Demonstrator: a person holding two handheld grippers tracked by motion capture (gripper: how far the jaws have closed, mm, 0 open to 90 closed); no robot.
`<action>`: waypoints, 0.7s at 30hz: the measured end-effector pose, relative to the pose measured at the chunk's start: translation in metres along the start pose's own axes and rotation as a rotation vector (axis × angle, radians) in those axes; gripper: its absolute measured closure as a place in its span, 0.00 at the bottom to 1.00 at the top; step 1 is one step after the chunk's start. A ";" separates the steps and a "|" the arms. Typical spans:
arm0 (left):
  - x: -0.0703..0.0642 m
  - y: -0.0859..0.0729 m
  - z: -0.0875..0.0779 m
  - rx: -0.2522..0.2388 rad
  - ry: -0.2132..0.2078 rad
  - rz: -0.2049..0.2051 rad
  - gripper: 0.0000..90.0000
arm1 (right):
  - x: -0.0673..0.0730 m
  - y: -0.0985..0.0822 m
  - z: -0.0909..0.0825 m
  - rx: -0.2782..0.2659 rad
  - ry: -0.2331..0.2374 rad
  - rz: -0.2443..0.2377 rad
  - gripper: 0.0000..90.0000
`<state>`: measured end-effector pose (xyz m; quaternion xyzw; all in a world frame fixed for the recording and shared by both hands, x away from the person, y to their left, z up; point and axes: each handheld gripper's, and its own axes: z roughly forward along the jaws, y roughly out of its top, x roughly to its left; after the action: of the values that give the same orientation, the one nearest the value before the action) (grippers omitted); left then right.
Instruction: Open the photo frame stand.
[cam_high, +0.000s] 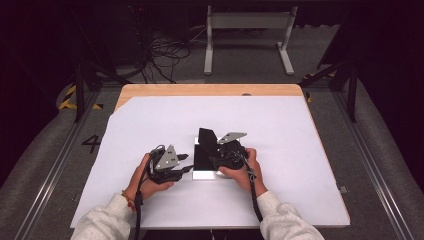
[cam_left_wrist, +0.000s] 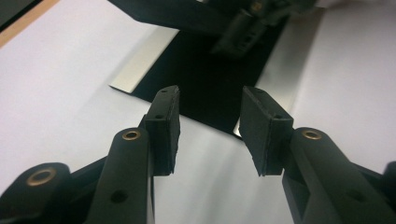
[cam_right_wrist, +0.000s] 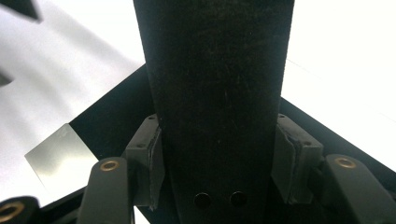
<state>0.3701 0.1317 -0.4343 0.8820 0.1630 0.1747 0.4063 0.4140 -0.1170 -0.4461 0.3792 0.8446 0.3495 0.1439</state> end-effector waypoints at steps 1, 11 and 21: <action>-0.005 -0.004 -0.001 0.017 0.002 0.018 0.65 | 0.000 0.000 0.000 0.000 0.000 0.001 0.48; -0.013 -0.020 -0.009 0.047 -0.002 0.018 0.61 | -0.004 -0.001 -0.009 -0.014 0.029 0.040 0.39; -0.020 -0.029 -0.014 0.076 -0.014 0.019 0.59 | -0.003 -0.010 -0.009 0.009 0.012 0.001 0.47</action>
<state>0.3426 0.1504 -0.4519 0.8994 0.1582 0.1663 0.3719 0.4064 -0.1284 -0.4464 0.3780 0.8469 0.3479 0.1372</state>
